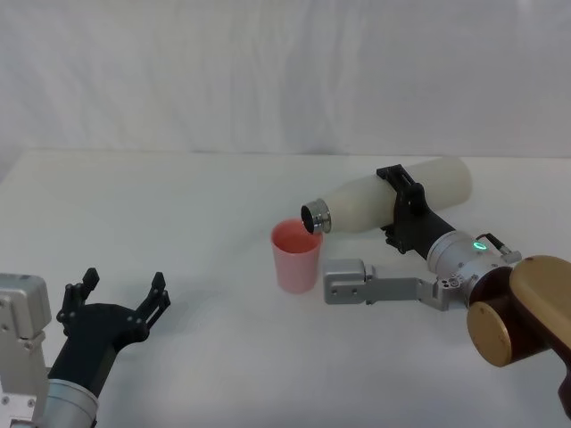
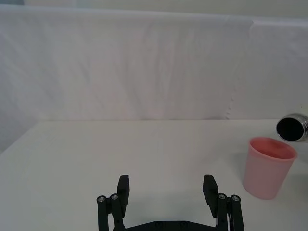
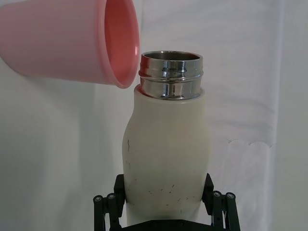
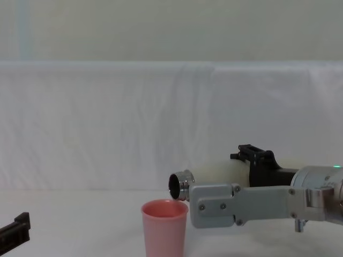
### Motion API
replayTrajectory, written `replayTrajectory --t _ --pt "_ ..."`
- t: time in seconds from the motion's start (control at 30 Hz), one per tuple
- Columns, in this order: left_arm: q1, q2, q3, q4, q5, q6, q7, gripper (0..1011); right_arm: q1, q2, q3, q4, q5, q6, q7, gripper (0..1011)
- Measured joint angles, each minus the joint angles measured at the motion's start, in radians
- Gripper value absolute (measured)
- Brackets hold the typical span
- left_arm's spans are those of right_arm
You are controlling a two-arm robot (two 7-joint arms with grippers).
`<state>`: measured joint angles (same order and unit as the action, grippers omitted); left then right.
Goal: Grasp the thermos with one hand and pour water into the cup lid.
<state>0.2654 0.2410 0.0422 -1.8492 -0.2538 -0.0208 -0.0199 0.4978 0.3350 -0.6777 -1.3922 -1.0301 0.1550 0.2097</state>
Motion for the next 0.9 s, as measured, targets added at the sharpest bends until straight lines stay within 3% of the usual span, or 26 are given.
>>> replayTrajectory --t 0.9 --pt "0.000 0.000 0.000 0.000 0.000 0.000 0.000 1001 0.014 0.002 -0.017 0.003 -0.031 0.003 0.001 951"
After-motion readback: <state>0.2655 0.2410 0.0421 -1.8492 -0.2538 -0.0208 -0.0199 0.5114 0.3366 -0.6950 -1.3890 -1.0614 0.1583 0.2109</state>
